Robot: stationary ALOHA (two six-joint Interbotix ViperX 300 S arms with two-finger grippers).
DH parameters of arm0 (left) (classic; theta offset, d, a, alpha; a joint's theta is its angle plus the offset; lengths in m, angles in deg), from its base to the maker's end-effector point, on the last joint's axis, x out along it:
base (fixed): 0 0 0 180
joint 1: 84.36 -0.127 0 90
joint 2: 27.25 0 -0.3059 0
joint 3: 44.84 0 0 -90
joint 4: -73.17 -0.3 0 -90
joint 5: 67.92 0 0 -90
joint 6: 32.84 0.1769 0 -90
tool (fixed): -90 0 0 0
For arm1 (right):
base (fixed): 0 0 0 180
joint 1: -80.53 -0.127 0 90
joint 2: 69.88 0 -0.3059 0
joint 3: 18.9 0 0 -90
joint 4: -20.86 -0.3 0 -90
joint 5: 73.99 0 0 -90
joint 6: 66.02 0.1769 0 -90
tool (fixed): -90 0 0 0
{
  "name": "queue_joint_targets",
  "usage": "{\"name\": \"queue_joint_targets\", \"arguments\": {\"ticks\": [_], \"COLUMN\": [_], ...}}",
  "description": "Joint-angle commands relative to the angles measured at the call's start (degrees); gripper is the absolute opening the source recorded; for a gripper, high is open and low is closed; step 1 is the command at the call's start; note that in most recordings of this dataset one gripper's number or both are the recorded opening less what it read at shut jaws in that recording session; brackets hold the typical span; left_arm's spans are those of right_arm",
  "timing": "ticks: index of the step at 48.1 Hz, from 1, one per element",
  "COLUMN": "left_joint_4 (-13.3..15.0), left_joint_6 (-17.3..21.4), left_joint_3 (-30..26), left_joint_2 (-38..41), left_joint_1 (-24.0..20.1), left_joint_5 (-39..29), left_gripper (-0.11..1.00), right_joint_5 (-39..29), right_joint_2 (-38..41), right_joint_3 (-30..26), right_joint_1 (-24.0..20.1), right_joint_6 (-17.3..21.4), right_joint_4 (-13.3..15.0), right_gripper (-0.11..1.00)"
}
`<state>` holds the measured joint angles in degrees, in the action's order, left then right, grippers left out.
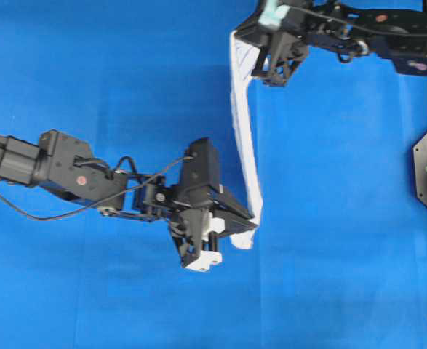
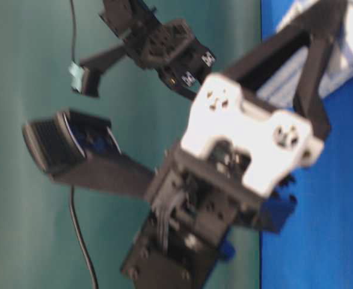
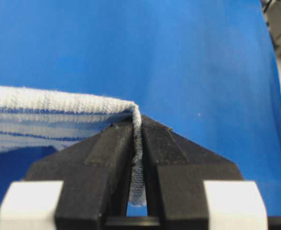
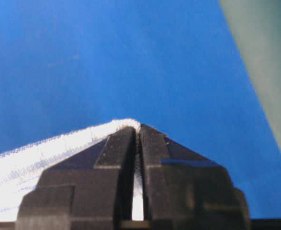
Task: Fold the blue towel.
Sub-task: 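Lay the strip vertically on the table and open the left gripper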
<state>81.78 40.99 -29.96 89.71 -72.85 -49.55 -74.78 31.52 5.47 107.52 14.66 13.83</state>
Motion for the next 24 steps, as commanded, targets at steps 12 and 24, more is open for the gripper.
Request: {"name": "queue_joint_targets", "arguments": {"ticks": [12,24], "left_joint_4": [4.5,4.8], "left_joint_6": [0.1,0.1], "left_joint_3": [6.8,7.6], "left_joint_2": [-5.1,-5.1], "left_joint_1": [4.7,5.4], "left_joint_5": [6.8,6.9], "left_gripper": [0.03,0.02], "right_joint_5": [-0.5,-0.9], "right_joint_2": [5.5,7.2], "right_joint_3": [-8.3,-10.5], "right_joint_1": [-0.7,-1.1], "right_joint_6": [-0.2,-0.2], "right_joint_4": [1.0,1.2], "right_gripper": [0.02,0.02]}}
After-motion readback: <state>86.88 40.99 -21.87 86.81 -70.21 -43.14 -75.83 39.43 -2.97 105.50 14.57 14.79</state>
